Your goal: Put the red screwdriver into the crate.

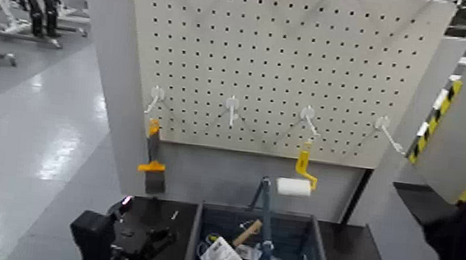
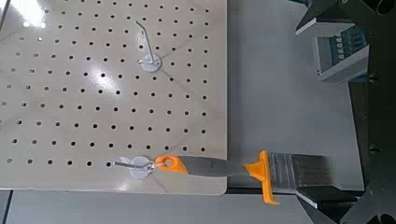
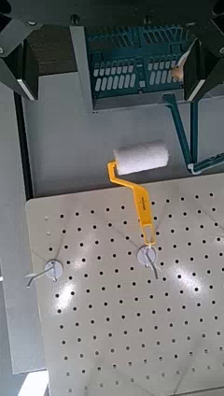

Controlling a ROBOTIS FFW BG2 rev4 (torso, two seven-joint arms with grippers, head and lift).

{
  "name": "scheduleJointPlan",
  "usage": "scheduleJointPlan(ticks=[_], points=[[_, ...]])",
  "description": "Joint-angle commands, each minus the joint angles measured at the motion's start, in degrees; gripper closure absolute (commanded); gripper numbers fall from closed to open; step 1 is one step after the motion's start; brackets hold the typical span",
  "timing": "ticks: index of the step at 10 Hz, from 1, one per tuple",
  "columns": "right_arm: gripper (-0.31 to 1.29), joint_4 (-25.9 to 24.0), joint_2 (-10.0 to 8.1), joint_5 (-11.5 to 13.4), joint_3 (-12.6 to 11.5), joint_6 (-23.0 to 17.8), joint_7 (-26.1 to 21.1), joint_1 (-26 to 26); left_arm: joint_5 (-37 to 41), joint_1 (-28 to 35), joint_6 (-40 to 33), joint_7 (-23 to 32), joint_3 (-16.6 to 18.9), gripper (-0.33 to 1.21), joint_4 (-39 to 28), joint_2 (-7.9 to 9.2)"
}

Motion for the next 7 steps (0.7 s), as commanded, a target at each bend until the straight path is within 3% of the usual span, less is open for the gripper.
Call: scheduleJointPlan(ticks=[1, 7], points=[[0.13, -0.2, 0.08, 0.1, -0.1, -0.1, 0.0, 0.3, -2.2, 2.6, -2.5, 1.1, 0.8, 0.11, -0.2, -0.22], [0.13, -0.6, 0.08, 1.7, -0.5, 1.0, 0.0, 0.3, -4.3, 5.3, -5.6, 1.9, 1.2, 0.11, -0.2, -0.22]])
